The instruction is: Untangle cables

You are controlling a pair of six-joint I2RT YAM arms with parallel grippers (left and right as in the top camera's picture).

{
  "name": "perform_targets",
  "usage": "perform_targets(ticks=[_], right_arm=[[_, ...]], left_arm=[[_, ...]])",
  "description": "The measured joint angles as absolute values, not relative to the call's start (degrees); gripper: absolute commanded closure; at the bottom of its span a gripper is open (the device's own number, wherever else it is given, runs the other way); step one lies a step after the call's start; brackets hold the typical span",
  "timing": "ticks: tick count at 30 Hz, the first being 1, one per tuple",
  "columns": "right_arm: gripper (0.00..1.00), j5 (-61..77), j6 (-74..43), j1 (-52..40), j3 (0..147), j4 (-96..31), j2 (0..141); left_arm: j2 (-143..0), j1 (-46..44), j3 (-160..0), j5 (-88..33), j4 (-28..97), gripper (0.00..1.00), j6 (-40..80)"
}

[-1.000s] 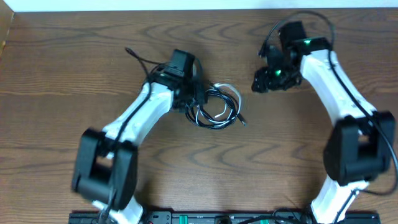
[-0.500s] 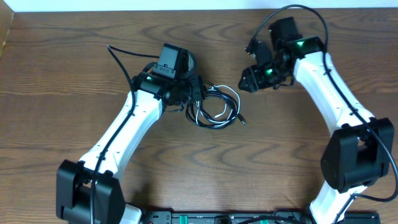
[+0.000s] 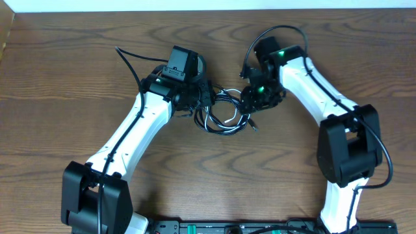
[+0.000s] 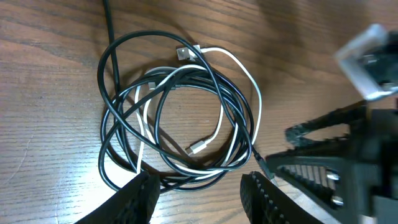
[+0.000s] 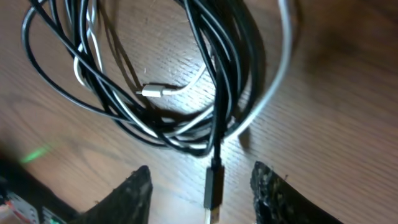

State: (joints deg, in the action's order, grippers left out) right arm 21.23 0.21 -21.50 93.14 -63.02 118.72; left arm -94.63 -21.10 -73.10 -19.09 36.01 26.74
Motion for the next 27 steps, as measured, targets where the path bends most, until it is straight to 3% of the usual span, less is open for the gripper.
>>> perform_targets(ticks=[9,18,27], right_arm=[[0.67,13.9,-4.1,-25.0,93.1,-60.1,122.8],[0.85,10.1,-5.8,-26.2,93.1,-58.6,123.4],[0.89,8.3,-5.9,-26.7,92.2,-57.3,123.8]], left_arm=[[-94.6,-21.1,-73.1,-19.1,36.0,0.52,26.7],[-94.6,-21.1,-73.1,-19.1,36.0,0.52,26.8],[-94.6,-21.1,-73.1,-19.1,36.0,0.52,26.7]])
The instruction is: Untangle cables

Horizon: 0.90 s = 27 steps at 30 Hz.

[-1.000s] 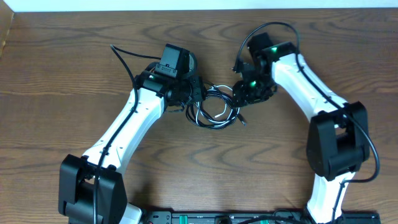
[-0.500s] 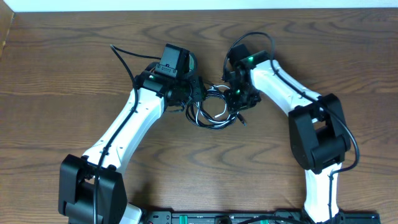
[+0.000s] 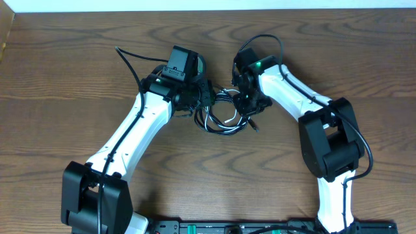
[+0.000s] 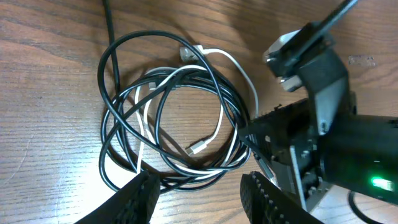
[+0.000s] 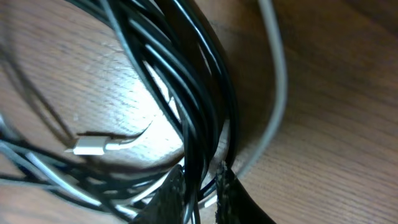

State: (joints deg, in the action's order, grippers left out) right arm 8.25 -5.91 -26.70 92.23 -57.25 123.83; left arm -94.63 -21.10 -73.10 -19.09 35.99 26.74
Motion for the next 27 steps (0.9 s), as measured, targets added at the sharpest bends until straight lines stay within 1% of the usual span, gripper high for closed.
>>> perform_targets(ticks=[6,8,10,11,19,22,27], right_arm=[[0.92,5.1,-5.9,-28.0,90.8,-54.2,123.9],[0.96,4.1,-6.0,-28.3,90.1,-52.9,123.7],[0.97,3.2,-6.5,-28.7,89.7,-52.4,123.4],[0.99,2.9,-6.9,-28.8,89.5,-52.2,123.3],[0.99,-0.9,-7.3,-29.2,89.3,-51.9,123.0],[0.99,0.8,-6.7,-28.6,89.3,-52.0,122.9],[0.99,10.9,-2.9,-24.8,88.6,-50.9,122.1]], left_arm=[[-94.6,-21.1,-73.1,-19.1,36.0,0.52,26.7],[-94.6,-21.1,-73.1,-19.1,36.0,0.52,26.7],[-94.6,-21.1,-73.1,-19.1,36.0,0.52,26.7],[-94.6,-21.1,-73.1,-19.1,36.0,0.52,26.7],[-94.6,-21.1,-73.1,-19.1,36.0,0.52,27.0],[-94.6,-21.1,-73.1,-19.1,35.9,0.52,27.0],[-94.6,-21.1,-73.1,-19.1,35.7,0.51,27.2]])
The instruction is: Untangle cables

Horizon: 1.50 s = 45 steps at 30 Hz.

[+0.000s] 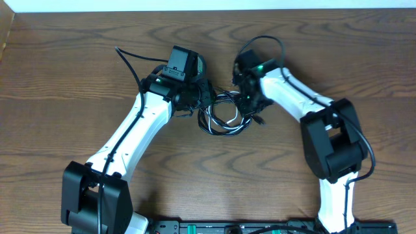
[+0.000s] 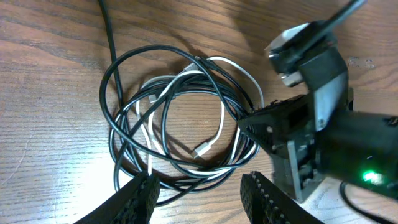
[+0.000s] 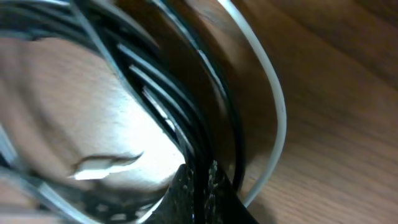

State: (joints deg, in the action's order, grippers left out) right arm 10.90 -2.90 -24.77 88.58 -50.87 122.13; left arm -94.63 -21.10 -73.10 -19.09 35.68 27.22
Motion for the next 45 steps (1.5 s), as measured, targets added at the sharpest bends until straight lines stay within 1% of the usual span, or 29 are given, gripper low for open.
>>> perform_targets(ticks=[4,5,10,14,18,26,29,36,45], right_arm=[[0.99,22.3,1.0,-20.5,87.9,-49.5,118.8],[0.99,25.8,2.3,-19.3,87.9,-49.4,117.3],[0.99,41.9,8.7,-15.0,87.9,-49.9,110.7],[0.99,53.0,11.9,-13.4,87.9,-49.9,109.5],[0.99,59.5,13.4,-13.0,87.9,-49.4,109.6],[0.99,63.6,14.2,-12.7,87.9,-48.8,109.6],[0.99,64.2,14.1,-12.5,87.9,-48.7,109.6],[0.99,65.1,13.4,-12.4,87.9,-47.9,109.6],[0.99,68.2,9.4,-12.4,87.9,-43.4,109.6]], left_arm=[[-94.6,-21.1,-73.1,-19.1,34.9,0.5,27.5],[-94.6,-21.1,-73.1,-19.1,34.4,0.48,27.6],[-94.6,-21.1,-73.1,-19.2,32.8,0.41,29.0],[-94.6,-21.1,-73.1,-19.8,31.6,0.39,30.0],[-94.6,-21.1,-73.1,-21.9,30.2,0.38,30.3],[-94.6,-21.1,-73.1,-23.7,28.9,0.36,31.8],[-94.6,-21.1,-73.1,-23.9,27.6,0.34,33.3],[-94.6,-20.8,-73.1,-27.4,25.4,0.34,35.2],[-95.0,-20.7,-72.8,-31.3,25.4,0.33,36.1]])
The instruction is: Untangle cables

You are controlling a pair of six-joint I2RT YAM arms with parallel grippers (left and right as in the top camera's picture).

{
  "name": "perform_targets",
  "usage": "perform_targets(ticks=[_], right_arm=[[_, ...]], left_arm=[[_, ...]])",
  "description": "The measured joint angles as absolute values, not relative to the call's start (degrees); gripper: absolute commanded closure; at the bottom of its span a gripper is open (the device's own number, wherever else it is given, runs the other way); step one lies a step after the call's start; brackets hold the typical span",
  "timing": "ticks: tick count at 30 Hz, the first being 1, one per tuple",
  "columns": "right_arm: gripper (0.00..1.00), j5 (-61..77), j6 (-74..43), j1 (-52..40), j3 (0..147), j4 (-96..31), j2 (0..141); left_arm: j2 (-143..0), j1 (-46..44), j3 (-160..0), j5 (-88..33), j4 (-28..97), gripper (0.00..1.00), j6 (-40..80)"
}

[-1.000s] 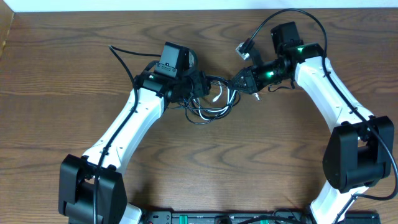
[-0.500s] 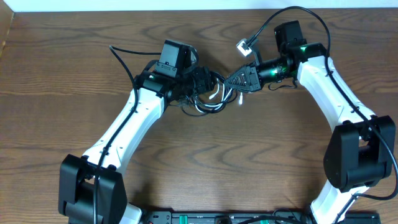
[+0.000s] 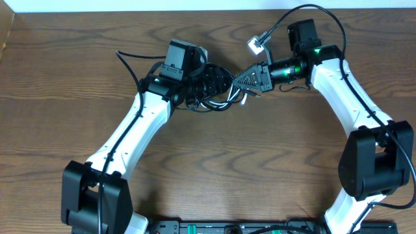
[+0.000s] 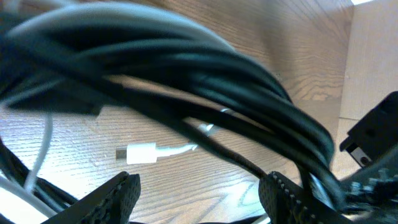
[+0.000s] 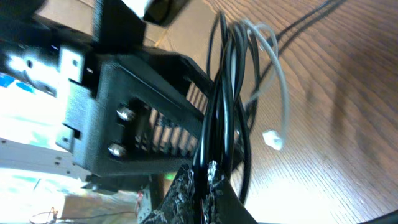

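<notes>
A tangle of black cables (image 3: pixel 218 79) and a white cable is raised off the table and stretched between the two arms. My right gripper (image 3: pixel 243 80) lies sideways, pointing left. In the right wrist view that gripper (image 5: pixel 204 173) is shut on several black strands (image 5: pixel 219 93), and the white cable (image 5: pixel 281 93) loops beside them with its white plug (image 5: pixel 272 140) hanging free. My left gripper (image 3: pixel 199 91) is under the bundle. In the left wrist view it (image 4: pixel 199 190) is open, thick black strands (image 4: pixel 205 74) cross close overhead, and a white plug (image 4: pixel 140 152) lies on the wood.
The wooden table (image 3: pixel 214 169) spreads in front of both arms. A black lead (image 3: pixel 133 57) runs off the left arm toward the far left. The right arm's own wire (image 3: pixel 305 16) arcs near the table's far edge. The left arm's black wrist housing (image 5: pixel 124 106) fills the left of the right wrist view.
My right gripper, shut on black strands, was low at the coil's right edge and is now higher and further right, turned sideways. The coil has come up off the table. The left arm has hardly moved.
At first the coil lay flat between two open grippers, the right one just beside its right edge. Then the right fingers stood around black strands at that edge. Then they were shut on them and the coil had shifted. Now the bundle is lifted and stretched rightward.
</notes>
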State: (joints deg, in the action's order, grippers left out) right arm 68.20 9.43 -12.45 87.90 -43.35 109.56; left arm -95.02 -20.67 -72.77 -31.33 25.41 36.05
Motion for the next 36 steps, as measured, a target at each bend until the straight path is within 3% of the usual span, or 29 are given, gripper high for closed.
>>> perform_targets(ticks=[11,19,28,32,36], right_arm=[[0.99,83.2,7.0,-12.6,87.9,-38.0,109.6],[0.99,85.4,3.4,-11.4,87.9,-35.3,109.6],[0.98,56.4,0.2,-9.2,87.9,-41.1,109.6],[0.85,42.6,-0.5,-9.6,87.9,-43.1,109.6],[0.82,37.1,-0.7,-9.6,87.9,-43.5,109.6]], left_arm=[[-103.5,-20.9,-72.7,-31.9,23.5,0.33,37.2],[-104.2,-20.9,-72.6,-28.0,23.5,0.33,37.5],[-104.2,-20.9,-72.6,-22.5,26.2,0.33,36.8],[-104.3,-20.9,-72.6,-20.1,26.9,0.33,34.5],[-106.0,-20.9,-72.6,-19.1,26.7,0.34,32.7]])
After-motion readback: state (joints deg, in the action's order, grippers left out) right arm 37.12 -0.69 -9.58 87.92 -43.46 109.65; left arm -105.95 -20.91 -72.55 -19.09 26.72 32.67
